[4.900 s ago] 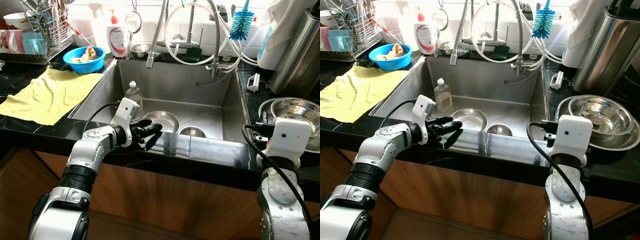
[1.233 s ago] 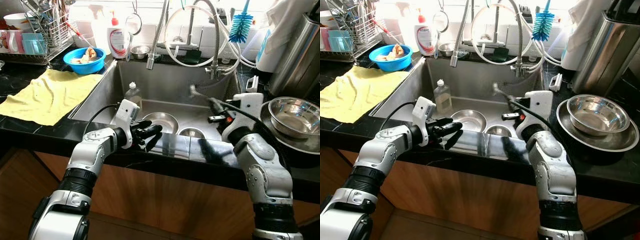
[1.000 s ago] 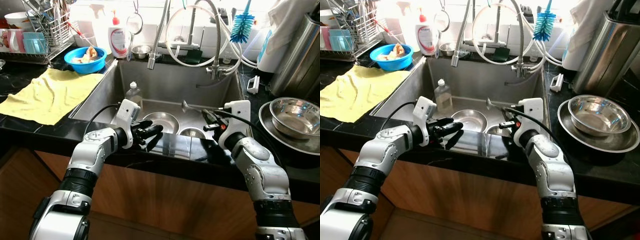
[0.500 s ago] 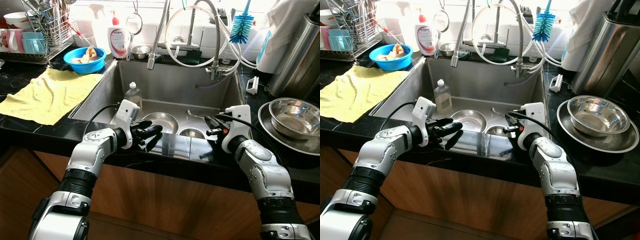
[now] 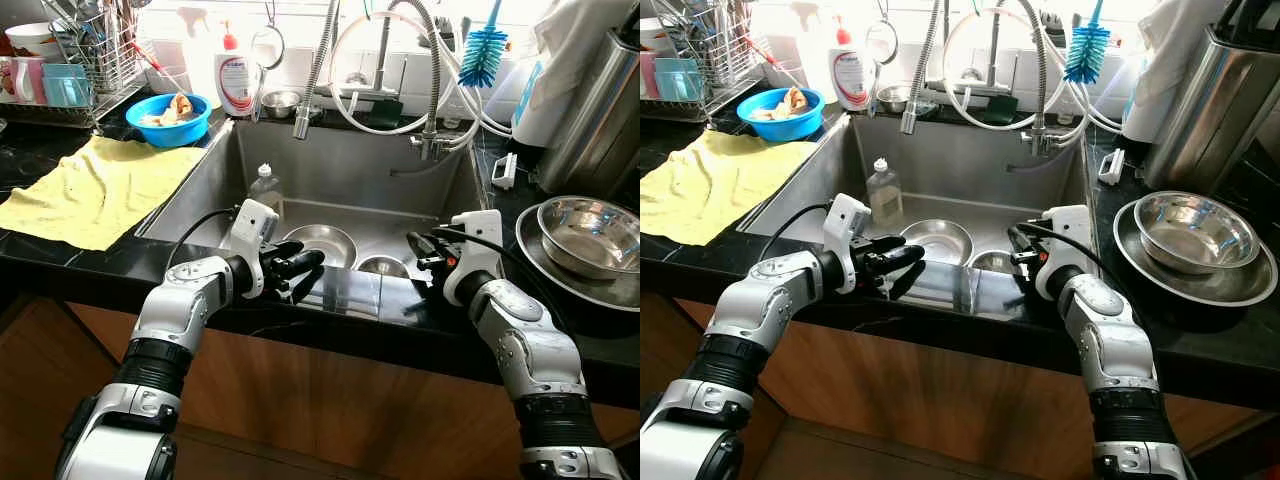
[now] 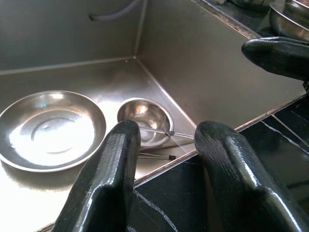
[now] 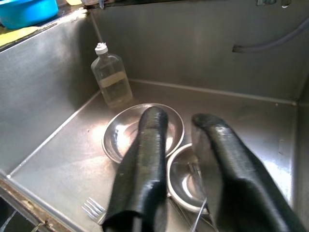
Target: Kitchen organization
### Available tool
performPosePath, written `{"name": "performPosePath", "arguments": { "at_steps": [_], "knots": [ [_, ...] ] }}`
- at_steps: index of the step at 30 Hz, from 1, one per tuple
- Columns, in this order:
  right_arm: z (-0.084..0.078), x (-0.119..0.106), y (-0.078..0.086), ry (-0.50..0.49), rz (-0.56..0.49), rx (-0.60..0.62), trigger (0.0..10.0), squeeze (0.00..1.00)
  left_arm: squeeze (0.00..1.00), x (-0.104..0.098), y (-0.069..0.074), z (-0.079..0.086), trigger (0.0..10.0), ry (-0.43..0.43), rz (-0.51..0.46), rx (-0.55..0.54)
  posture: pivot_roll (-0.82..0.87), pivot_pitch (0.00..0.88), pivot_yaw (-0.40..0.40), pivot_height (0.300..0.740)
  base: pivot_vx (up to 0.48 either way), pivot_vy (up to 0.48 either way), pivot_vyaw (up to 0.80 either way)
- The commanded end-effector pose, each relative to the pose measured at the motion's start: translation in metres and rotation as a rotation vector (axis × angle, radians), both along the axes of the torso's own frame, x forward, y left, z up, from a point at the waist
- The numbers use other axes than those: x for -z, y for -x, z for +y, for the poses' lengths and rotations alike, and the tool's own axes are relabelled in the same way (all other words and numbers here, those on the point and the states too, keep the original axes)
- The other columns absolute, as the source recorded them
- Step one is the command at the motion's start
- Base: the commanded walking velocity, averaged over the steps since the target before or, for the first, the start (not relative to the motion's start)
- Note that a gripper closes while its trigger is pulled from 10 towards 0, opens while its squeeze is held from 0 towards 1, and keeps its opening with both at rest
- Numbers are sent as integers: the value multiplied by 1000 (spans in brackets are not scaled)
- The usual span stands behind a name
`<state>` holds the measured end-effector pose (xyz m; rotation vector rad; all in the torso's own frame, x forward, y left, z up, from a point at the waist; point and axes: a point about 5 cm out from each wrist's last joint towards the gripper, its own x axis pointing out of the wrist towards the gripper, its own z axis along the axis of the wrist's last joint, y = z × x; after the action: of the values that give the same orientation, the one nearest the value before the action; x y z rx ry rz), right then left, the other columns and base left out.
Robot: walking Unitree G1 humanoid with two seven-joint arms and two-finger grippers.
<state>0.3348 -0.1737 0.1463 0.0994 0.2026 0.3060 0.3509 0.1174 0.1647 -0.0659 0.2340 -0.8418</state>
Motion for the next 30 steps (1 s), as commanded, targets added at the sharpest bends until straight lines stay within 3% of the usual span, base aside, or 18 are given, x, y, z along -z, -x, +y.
{"name": "performPosePath", "arguments": {
  "at_steps": [1,6,7,13,15,16,21,22,23,28,30],
  "knots": [
    [0,-2,-2,-13,-9,10,10000,835,0,23,6,7,10000,-34,107,-19,-73,0,-24,740,0,0,0],
    [2,-12,-3,-14,-78,37,10000,800,0,23,6,8,10000,-38,107,-20,-73,0,-22,740,0,0,0],
    [0,-20,-4,14,-127,77,10000,0,0,23,6,9,10000,-39,107,-21,-74,0,-20,740,0,0,0],
    [-18,-66,2,-5,-339,295,10000,0,0,24,6,7,10000,-41,107,-17,-79,0,-16,740,0,0,0],
    [-22,-71,4,-12,-361,329,10000,0,0,24,6,7,10000,-41,107,-16,-79,0,-16,740,0,0,0],
    [-29,-81,7,24,-413,375,10000,0,0,24,6,7,10000,-41,107,-15,-79,0,-16,740,0,0,0],
    [-31,-86,9,39,-441,402,10000,0,0,23,6,7,10000,-41,108,-14,-79,0,-16,740,0,0,0],
    [-41,-95,15,37,-474,478,10000,0,0,24,6,7,10000,-40,108,-14,-87,0,-15,740,0,0,0],
    [-63,-107,29,23,-515,621,10000,1000,0,24,6,7,10000,-39,110,-15,-92,0,-13,740,0,0,0],
    [-78,-101,35,56,-477,730,10000,1000,0,24,6,6,10000,-39,111,-13,-90,0,-12,740,0,0,0],
    [-94,-95,40,47,-430,834,10000,1000,0,24,6,6,10000,-39,111,-11,-91,0,-10,740,0,0,0]
  ]
}}
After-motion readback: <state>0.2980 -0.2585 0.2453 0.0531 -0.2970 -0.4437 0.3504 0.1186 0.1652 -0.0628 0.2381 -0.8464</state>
